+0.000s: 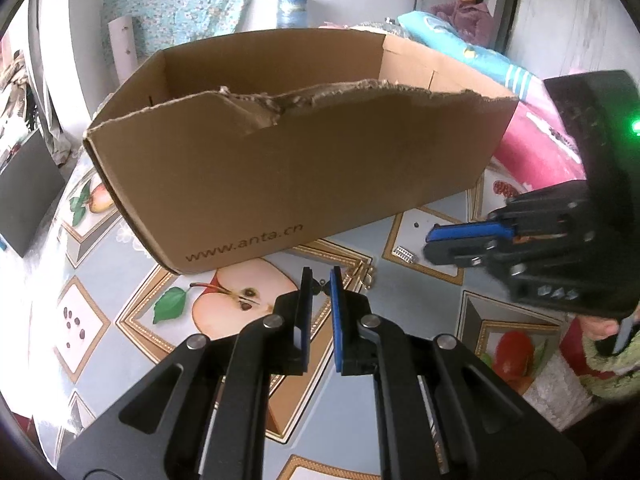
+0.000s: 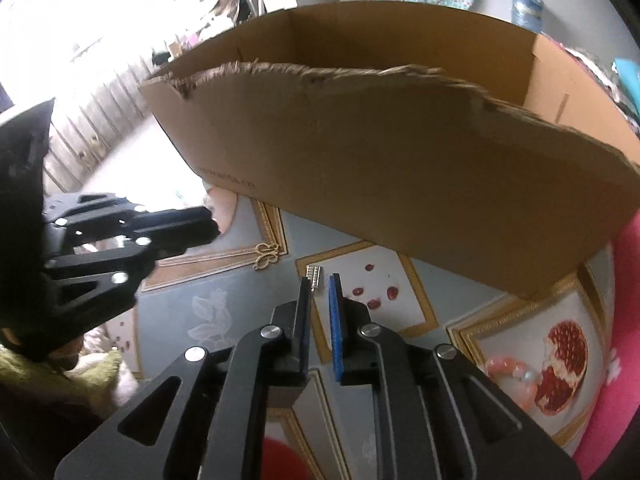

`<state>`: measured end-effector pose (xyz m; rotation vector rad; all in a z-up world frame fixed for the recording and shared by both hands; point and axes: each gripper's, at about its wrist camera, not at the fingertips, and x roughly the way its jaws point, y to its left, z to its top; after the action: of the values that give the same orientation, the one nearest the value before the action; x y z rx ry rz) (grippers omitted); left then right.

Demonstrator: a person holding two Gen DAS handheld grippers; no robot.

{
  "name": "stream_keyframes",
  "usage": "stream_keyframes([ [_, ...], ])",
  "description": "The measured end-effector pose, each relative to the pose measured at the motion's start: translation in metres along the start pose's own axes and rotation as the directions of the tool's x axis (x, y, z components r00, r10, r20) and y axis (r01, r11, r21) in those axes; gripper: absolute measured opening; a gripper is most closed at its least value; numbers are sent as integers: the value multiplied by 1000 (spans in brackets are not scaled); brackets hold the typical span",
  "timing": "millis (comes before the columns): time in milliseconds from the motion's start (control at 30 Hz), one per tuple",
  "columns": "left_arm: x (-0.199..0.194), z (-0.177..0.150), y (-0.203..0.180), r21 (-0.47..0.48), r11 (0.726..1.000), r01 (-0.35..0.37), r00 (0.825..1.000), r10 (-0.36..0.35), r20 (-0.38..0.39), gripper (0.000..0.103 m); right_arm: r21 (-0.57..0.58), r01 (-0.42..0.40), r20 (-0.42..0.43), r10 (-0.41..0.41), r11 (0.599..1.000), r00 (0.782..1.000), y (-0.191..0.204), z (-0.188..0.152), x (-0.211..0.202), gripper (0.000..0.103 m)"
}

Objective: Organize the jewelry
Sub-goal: 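Carry both pieces over the box and open both tools to drop them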

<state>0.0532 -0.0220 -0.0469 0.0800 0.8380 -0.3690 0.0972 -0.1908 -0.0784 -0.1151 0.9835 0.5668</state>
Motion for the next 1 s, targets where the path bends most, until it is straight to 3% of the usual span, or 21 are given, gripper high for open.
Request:
stream_keyframes([
  [167, -3, -3, 3, -14, 1000, 19, 1000, -19, 13, 8, -41, 32, -19, -32, 999, 999, 12, 7, 10, 23],
  [333, -3, -7, 7, -32, 998, 45, 999, -45, 16, 8, -94, 64, -25, -67, 994, 997, 22, 14, 20, 23],
  [433, -3, -9, 9, -38, 998, 55, 998, -55, 19, 8, -117, 66, -35, -71, 991, 997, 30, 15, 21, 7],
  [567, -2, -10, 12, -56, 996, 70, 997, -69, 26, 8, -59, 59, -51, -62, 997, 997, 27, 19, 20, 5],
  [767, -7, -9, 13, -54, 996, 76, 996, -74, 40, 8, 122, -49, -38, 54, 991, 998, 3, 22, 17, 5],
  [1000, -17, -10, 12, -42, 997, 67, 996, -64, 62, 8, 288, -199, 67, 188, 937, 980, -18, 21, -12, 5],
])
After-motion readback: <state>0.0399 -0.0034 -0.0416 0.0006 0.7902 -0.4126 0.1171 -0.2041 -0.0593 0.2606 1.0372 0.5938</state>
